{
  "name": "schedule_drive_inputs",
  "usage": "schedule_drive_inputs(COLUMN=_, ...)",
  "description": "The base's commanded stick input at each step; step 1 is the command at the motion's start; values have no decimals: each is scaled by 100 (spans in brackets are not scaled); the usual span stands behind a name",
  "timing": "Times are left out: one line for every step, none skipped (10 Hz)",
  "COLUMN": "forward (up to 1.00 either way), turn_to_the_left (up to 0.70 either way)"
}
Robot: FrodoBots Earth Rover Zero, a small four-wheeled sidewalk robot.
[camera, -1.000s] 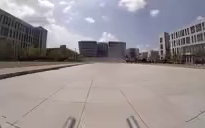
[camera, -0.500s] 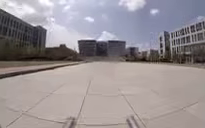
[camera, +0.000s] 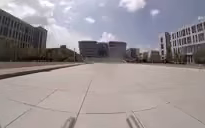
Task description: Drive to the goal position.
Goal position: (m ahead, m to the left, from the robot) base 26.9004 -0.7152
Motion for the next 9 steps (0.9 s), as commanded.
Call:
schedule_drive_inputs(forward=100, turn_to_the_left=0)
schedule_drive_inputs(forward=100, turn_to_the_left=0)
schedule_drive_inputs(forward=100, turn_to_the_left=0)
schedule_drive_inputs(forward=100, turn_to_the_left=0)
schedule_drive_inputs(forward=100, turn_to_the_left=0)
schedule_drive_inputs(forward=100, turn_to_the_left=0)
schedule_drive_inputs(forward=100, turn_to_the_left=0)
schedule_drive_inputs(forward=100, turn_to_the_left=0)
schedule_drive_inputs(forward=100, turn_to_the_left=0)
